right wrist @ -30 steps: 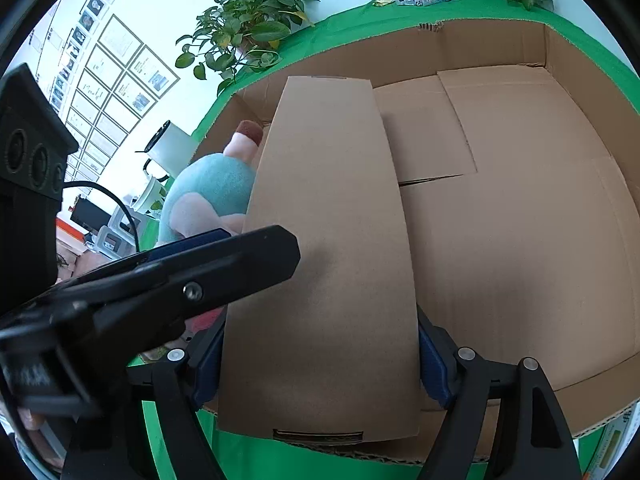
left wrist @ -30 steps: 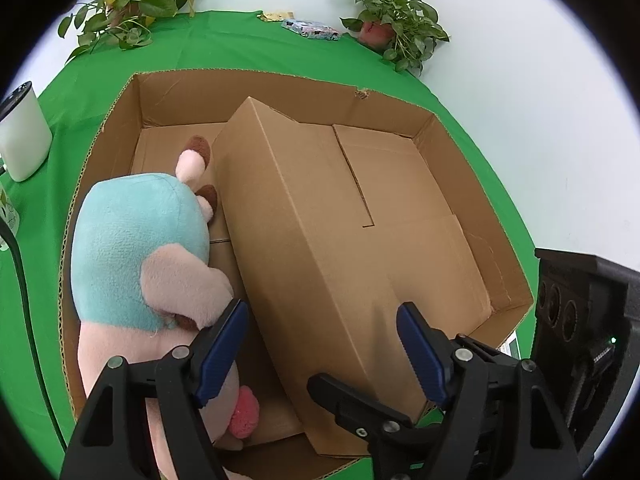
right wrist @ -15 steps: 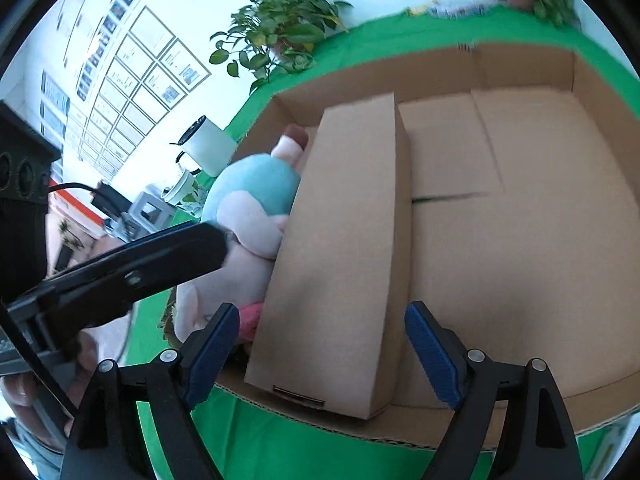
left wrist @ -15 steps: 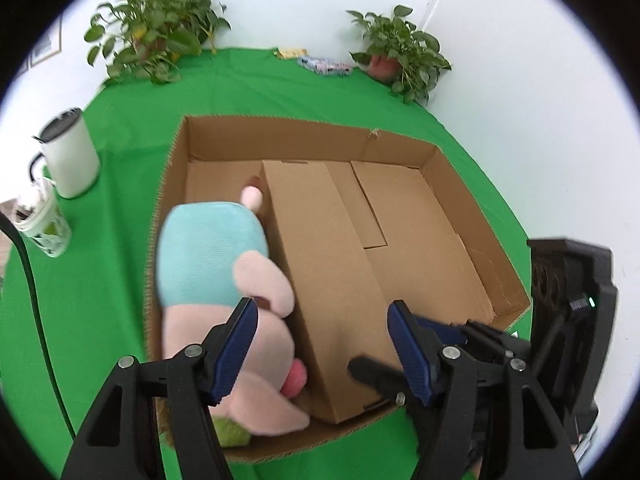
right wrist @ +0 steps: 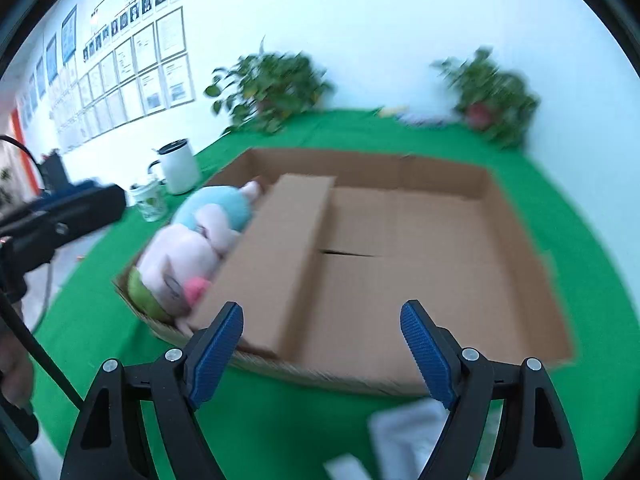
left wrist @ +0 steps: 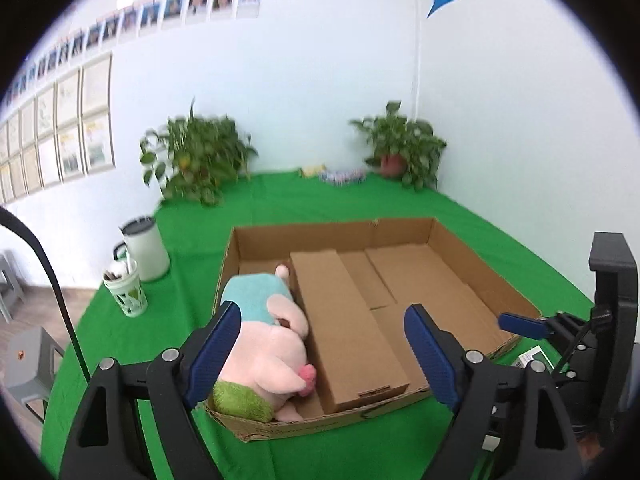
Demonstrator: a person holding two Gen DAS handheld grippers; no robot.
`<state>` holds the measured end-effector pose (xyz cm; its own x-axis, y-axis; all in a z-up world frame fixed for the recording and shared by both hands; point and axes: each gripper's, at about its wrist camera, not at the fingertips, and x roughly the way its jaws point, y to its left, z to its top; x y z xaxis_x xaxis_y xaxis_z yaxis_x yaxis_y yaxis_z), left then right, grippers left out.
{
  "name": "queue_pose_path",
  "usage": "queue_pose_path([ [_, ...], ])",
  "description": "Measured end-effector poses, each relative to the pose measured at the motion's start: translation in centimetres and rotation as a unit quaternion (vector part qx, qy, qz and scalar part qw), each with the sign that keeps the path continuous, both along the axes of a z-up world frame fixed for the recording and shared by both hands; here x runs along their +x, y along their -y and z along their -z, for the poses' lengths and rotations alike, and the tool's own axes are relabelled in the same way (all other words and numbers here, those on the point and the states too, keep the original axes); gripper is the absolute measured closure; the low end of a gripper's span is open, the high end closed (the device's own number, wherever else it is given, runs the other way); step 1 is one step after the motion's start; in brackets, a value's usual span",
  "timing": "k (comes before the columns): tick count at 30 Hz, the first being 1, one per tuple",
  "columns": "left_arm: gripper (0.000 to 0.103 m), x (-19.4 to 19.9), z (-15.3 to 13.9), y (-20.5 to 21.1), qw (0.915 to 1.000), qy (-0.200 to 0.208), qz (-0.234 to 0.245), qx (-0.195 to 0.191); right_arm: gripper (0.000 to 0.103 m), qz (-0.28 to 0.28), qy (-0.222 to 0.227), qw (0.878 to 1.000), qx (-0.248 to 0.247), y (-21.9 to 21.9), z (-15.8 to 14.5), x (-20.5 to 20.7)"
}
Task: Organize objects
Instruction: 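Open the left gripper and withdraw both grippers from the box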
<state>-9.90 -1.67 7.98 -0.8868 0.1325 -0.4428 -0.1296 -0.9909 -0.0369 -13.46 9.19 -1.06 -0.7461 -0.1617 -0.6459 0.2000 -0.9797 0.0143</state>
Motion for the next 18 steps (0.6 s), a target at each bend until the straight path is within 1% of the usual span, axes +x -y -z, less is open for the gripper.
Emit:
queue_pose_path([
  [2,0.019,1.3,0.3,-1.3,0.9999,-0.010,0.007,-0.005,0.025,0.019,-0.012,1.000,0.005,-1.8,-0.4,2.2],
  [4,0.019,2.2,0.6,-2.5,0.9998,-0.008,0.018,-0.003,0.028,0.034,-0.020,0.999,0.004,-3.6,-0.7,4.1],
  [6,0.019,3.0,0.8,-3.5,0.9998,-0.008,0.019,0.004,0.043,0.050,-0.028,0.998,0.009,-5.2,-1.1,5.8],
  [7,0.019,3.4,0.8,-3.8,0.9998,-0.009,0.017,0.007,0.047,0.056,-0.031,0.998,0.013,-5.8,-1.2,6.4],
  [8,0.019,3.9,0.9,-4.1,0.9996,-0.014,0.019,0.012,0.054,0.062,-0.033,0.997,0.015,-6.4,-1.2,7.1],
  [9,0.020,4.3,0.8,-4.2,0.9994,-0.019,0.022,0.019,0.059,0.067,-0.036,0.997,0.019,-6.9,-1.2,7.7],
  [10,0.037,4.7,0.8,-4.3,0.9989,-0.024,0.027,0.028,0.059,0.070,-0.037,0.997,0.022,-7.3,-1.1,8.2],
  [11,0.057,4.9,0.7,-4.6,0.9986,-0.021,0.036,0.033,0.058,0.069,-0.038,0.997,0.020,-7.7,-1.1,8.7],
  [12,0.095,4.8,0.8,-4.7,0.9980,-0.006,0.053,0.035,0.051,0.059,-0.042,0.997,0.011,-8.0,-1.1,9.2],
  [13,0.100,4.8,0.8,-5.0,0.9979,0.007,0.055,0.032,0.040,0.048,-0.046,0.998,0.008,-8.0,-1.1,9.7],
  [14,0.100,4.9,0.9,-5.2,0.9983,0.009,0.051,0.028,0.012,0.042,-0.050,0.998,0.010,-8.0,-1.1,10.0],
  [15,0.100,5.1,0.8,-5.3,0.9988,0.003,0.042,0.023,0.002,0.039,-0.059,0.997,0.012,-8.0,-1.2,10.6],
  [16,0.091,5.4,0.6,-5.3,0.9992,-0.002,0.035,0.022,0.002,0.032,-0.074,0.997,0.011,-7.9,-1.3,11.3],
  [17,0.077,5.6,0.6,-5.3,0.9996,-0.002,0.023,0.018,0.002,0.025,-0.081,0.996,0.011,-7.8,-1.5,11.7],
  [18,0.032,5.6,0.5,-5.2,0.9998,0.000,0.009,0.015,0.002,0.016,-0.083,0.996,0.010,-7.6,-1.6,12.1],
])
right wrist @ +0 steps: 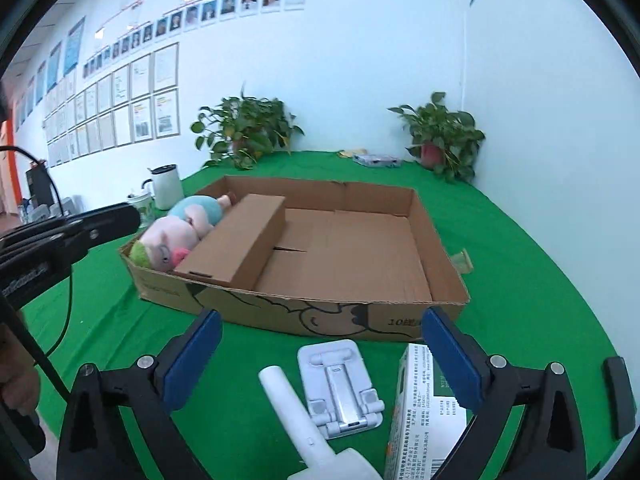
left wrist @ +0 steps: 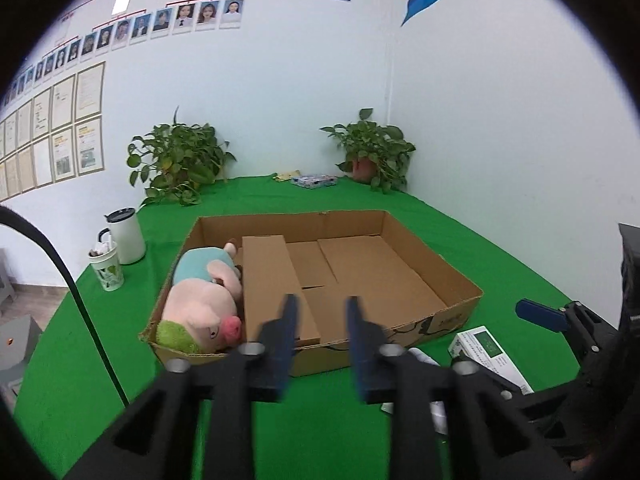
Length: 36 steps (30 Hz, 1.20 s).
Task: Organize objects
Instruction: 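Open the left gripper and withdraw both grippers from the box, then grasp the white hair dryer head with the right gripper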
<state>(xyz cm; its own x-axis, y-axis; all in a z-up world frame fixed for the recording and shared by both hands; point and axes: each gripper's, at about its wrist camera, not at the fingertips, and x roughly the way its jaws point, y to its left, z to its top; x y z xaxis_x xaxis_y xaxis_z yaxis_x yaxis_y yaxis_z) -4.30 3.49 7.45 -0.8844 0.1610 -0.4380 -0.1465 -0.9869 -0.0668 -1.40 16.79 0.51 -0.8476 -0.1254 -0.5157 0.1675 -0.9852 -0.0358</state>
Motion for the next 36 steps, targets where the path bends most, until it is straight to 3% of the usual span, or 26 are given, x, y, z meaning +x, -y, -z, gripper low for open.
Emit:
queue_pose_path([
  [1,0.009,0.2,0.0,0.3,0.9999,-0.004,-0.012,0.003,0.002,-0.006,0.000,1.000,-0.001,0.1,0.0,0.2],
  [3,0.008,1.0,-0.2,0.9,0.9994,-0.023,-0.025,0.013,0.002,-0.019,-0.001,1.000,-0.006,0.2,0.0,0.7],
  [11,0.008,1.2,0.7,1.6,0.9992,0.019,-0.008,0.035,0.002,-0.051,0.011,0.998,-0.022,-0.5,0.1,2.0],
  [14,0.008,1.2,2.0,1.6,0.9983,0.045,0.006,0.036,0.002,-0.091,0.021,0.995,-0.030,-1.1,1.1,3.6],
  [17,0.008,0.8,4.6,1.8,0.9929,0.099,0.033,0.057,0.003,-0.123,0.040,0.992,0.000,-1.4,3.4,5.7],
  [20,0.008,0.3,7.0,1.7,0.9853,0.143,0.047,0.082,0.010,-0.141,0.067,0.987,0.028,-1.4,6.2,6.9],
  [23,0.008,0.0,8.6,1.2,0.9774,0.174,0.062,0.102,0.019,-0.124,0.093,0.987,0.053,-1.8,8.5,6.6],
  [28,0.008,0.1,9.1,0.1,0.9748,0.180,0.086,0.100,0.039,-0.102,0.118,0.985,0.072,-2.1,10.1,4.8],
  [31,0.008,0.2,9.2,0.0,0.9730,0.182,0.094,0.107,0.042,-0.095,0.122,0.984,0.087,-0.9,10.4,4.6],
  [33,0.008,0.2,9.3,0.3,0.9716,0.186,0.095,0.111,0.048,-0.109,0.135,0.983,0.055,-0.2,10.0,4.5],
  [36,0.008,-0.1,9.6,1.3,0.9657,0.197,0.104,0.133,0.041,-0.148,0.149,0.978,-0.011,1.3,9.5,5.0],
])
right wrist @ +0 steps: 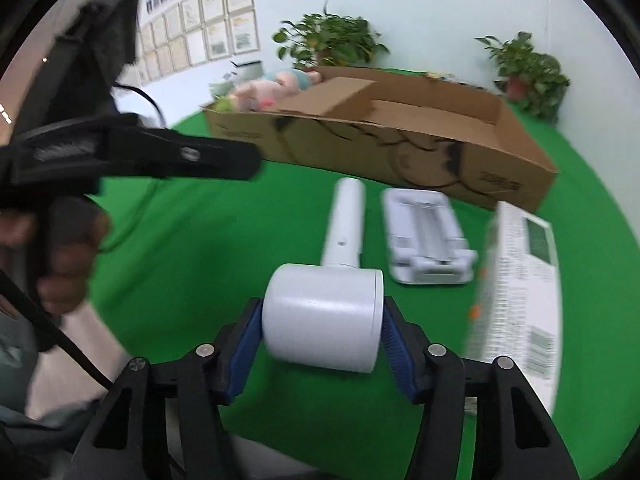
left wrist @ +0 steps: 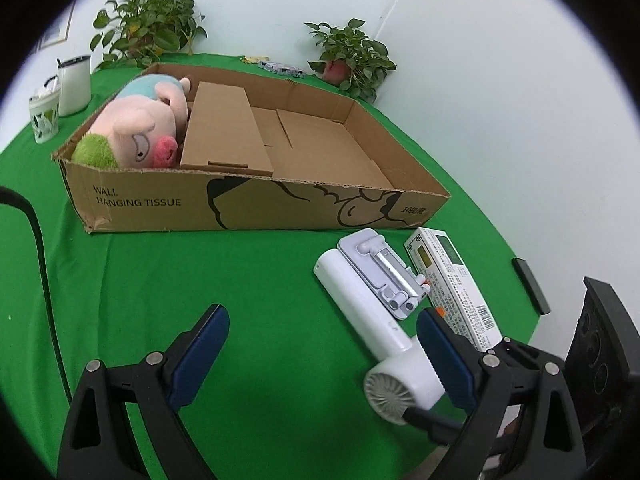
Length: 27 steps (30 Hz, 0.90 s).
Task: Organize objects
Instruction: 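Grasp the white hair dryer head with the right gripper, then grasp the hair dryer handle with the left gripper while the right gripper holds the head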
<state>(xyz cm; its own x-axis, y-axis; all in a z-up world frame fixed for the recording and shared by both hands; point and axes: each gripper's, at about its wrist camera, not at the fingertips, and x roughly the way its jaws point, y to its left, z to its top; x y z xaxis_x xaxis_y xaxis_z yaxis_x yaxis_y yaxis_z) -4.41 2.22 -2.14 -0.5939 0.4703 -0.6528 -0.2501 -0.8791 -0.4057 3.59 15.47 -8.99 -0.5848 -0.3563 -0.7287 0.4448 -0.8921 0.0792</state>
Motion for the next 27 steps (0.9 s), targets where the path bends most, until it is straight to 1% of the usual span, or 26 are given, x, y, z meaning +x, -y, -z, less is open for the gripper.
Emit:
queue_pose_path([
  [1,0.008,-0.3,0.2,0.2,0.9999,0.008,0.004,0.008,0.036,0.004,-0.001,1.000,-0.001,0.4,-0.1,0.0],
  [2,0.008,-0.5,0.4,0.4,0.9996,0.019,0.009,0.018,0.025,0.010,-0.004,1.000,-0.002,0.6,-0.2,0.1],
  [3,0.008,-0.8,0.7,0.5,0.9989,0.031,0.016,0.030,0.021,0.013,-0.006,1.000,-0.006,0.6,-0.2,0.1],
  [5,0.008,-1.4,1.1,0.6,0.9972,0.046,0.028,0.052,0.021,0.016,0.003,1.000,-0.017,0.5,0.1,0.1],
  [8,0.008,-2.7,2.0,-0.2,0.9925,0.070,0.050,0.087,0.021,0.021,0.005,1.000,0.004,1.2,0.7,0.2],
  [10,0.008,-3.8,2.7,-0.9,0.9875,0.089,0.065,0.112,0.031,0.032,0.007,0.999,0.014,1.6,0.8,-0.2],
  [11,0.008,-4.4,3.1,-1.4,0.9848,0.101,0.070,0.122,0.046,0.039,0.012,0.999,0.015,1.8,0.9,-0.6],
  [13,0.010,-5.1,3.8,-2.2,0.9809,0.120,0.079,0.132,0.046,0.056,0.017,0.998,0.020,2.1,1.2,-1.0],
  [15,0.012,-5.1,4.3,-2.8,0.9780,0.137,0.088,0.131,0.047,0.064,0.015,0.998,0.023,2.6,1.2,-0.6],
  [18,0.012,-4.1,4.9,-3.6,0.9768,0.149,0.101,0.115,0.045,0.062,0.023,0.998,0.010,3.1,1.3,0.9],
  [19,0.016,-3.6,5.1,-3.9,0.9759,0.152,0.107,0.114,0.045,0.064,0.029,0.997,0.006,3.3,1.4,1.2],
  [20,0.017,-3.3,5.4,-4.3,0.9746,0.160,0.111,0.110,0.044,0.067,0.034,0.997,0.002,3.5,1.5,1.4],
  [21,0.025,-3.2,5.7,-4.6,0.9741,0.166,0.115,0.101,0.044,0.070,0.034,0.997,0.001,3.7,1.6,1.6],
  [22,0.032,-3.1,5.5,-4.6,0.9770,0.159,0.112,0.088,0.044,0.074,0.032,0.997,0.007,4.1,1.7,1.6],
  [24,0.037,-3.1,5.6,-4.4,0.9755,0.171,0.110,0.084,0.044,0.077,0.029,0.996,0.022,4.5,2.0,1.5],
  [27,0.047,-3.0,5.6,-4.5,0.9765,0.174,0.112,0.061,0.045,0.076,0.026,0.996,0.037,5.0,2.0,1.4],
])
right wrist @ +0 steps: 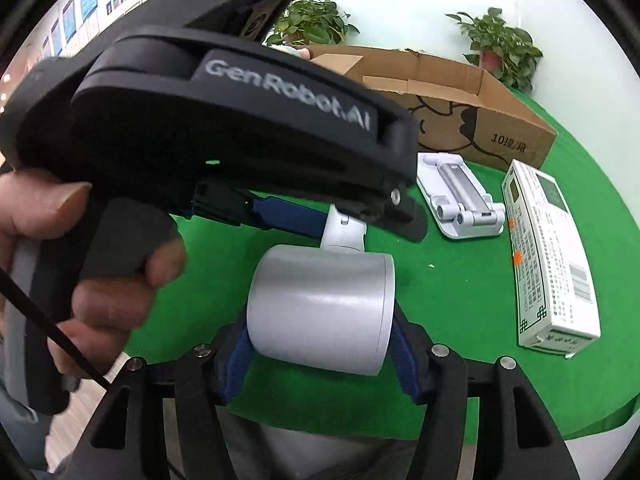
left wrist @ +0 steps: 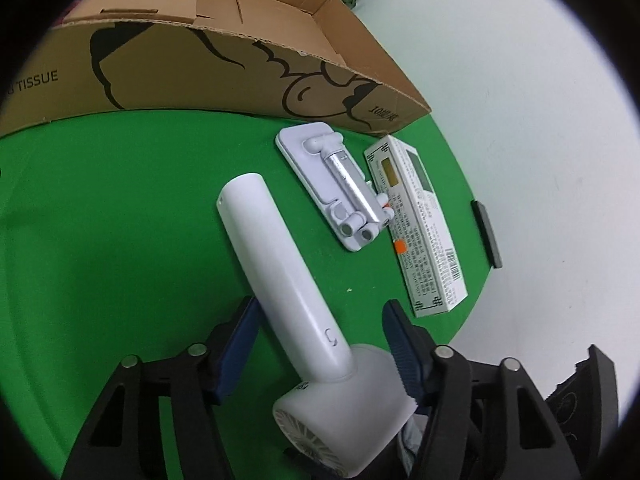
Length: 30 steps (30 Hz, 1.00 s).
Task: Organize objects
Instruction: 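Grasp the hair dryer handle with the left gripper while the right gripper holds the head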
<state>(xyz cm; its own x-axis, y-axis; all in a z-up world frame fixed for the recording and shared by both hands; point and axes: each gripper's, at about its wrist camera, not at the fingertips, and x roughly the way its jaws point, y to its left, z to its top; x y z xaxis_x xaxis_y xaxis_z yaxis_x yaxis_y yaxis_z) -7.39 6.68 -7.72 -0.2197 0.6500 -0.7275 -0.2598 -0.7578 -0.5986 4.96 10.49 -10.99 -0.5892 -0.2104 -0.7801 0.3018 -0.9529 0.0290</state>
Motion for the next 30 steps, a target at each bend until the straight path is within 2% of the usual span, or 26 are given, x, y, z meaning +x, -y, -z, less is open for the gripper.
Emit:
queue_pose_path([
  [2,0.052,0.0,0.1,0.2,1.0000,0.000,-0.001,-0.007,0.046,-0.001,-0.004,1.000,0.011,0.3,0.1,0.1],
  [3,0.061,0.0,0.1,0.2,0.9999,-0.002,-0.004,-0.016,0.046,-0.001,-0.006,1.000,0.015,0.4,0.1,0.2],
  [11,0.064,0.6,-0.8,0.4,0.9994,-0.024,-0.014,-0.021,0.046,0.007,-0.021,1.000,0.022,0.3,0.0,0.5],
  [20,0.065,0.8,-7.3,0.6,0.9941,-0.104,-0.021,-0.023,0.046,0.017,-0.092,0.995,0.023,0.4,-4.5,1.3],
  [30,0.065,0.1,-13.5,0.1,0.9801,-0.192,-0.025,-0.044,0.046,0.028,-0.159,0.987,0.018,0.3,-9.6,0.0],
])
